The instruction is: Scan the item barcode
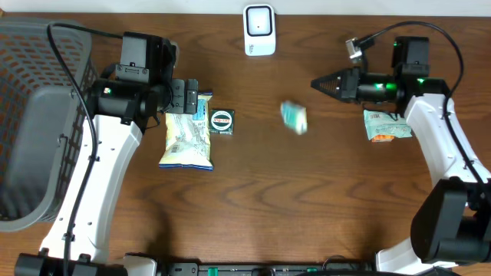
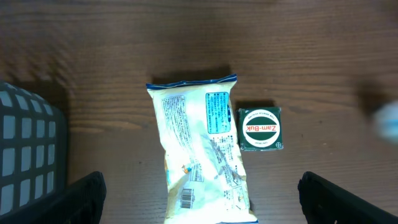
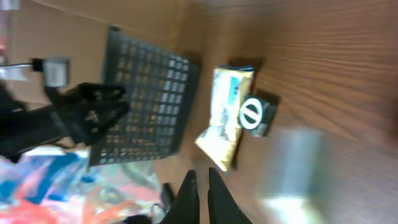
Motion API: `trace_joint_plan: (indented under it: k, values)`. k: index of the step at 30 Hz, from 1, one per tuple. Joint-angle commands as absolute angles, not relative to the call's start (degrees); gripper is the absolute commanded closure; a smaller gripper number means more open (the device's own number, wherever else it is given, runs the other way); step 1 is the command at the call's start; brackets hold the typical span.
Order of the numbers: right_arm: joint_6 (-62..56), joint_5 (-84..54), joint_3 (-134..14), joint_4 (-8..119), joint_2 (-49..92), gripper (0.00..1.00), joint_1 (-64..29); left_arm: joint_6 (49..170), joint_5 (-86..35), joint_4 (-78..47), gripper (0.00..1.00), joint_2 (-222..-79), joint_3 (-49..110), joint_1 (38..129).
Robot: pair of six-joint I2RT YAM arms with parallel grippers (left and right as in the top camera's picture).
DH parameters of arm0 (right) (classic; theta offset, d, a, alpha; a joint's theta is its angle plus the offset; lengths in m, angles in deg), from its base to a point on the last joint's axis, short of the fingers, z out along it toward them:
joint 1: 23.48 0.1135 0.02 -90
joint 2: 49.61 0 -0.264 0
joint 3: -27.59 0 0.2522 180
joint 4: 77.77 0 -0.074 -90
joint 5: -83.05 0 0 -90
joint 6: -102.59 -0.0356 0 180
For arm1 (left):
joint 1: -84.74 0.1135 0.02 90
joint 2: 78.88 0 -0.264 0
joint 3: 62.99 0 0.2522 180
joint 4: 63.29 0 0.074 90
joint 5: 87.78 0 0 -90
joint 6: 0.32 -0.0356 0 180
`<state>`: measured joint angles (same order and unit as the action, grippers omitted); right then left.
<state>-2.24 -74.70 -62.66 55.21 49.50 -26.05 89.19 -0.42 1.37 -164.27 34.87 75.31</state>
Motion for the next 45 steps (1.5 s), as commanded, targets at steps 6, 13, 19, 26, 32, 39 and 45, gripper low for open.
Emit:
trace_joint_plan:
  k: [6,13,19,26,32,39,45]
  values:
    - [-1.0,-46.9,-63.3,47.6,50.6,0.99,-21.3,88.2,-0.1,1.5,0.03,-164.3,35.4,75.6]
    - [-0.1,-30.5,-63.3,43.7,50.8,0.69,-12.5,88.2,-0.1,1.5,0.02,-164.3,35.4,75.6]
    - [2.9,-26.2,-63.3,38.7,50.8,0.68,-6.5,88.2,-0.1,1.5,0.02,-164.3,35.4,75.6]
    - [6.9,-24.9,-65.6,32.4,50.8,0.80,-2.2,88.2,-0.1,1.5,0.02,-164.3,35.4,75.6]
    - [9.7,-24.6,-65.9,26.4,50.9,0.99,1.5,88.2,-0.1,1.5,0.02,-164.3,35.4,75.6]
    - [7.4,-15.3,-59.2,23.6,50.9,0.99,2.3,88.2,-0.1,1.5,0.03,-164.3,35.4,75.6]
    - [4.9,-7.8,-57.7,25.5,50.9,0.99,0.6,88.2,-0.1,1.5,0.03,-164.3,35.4,75.6]
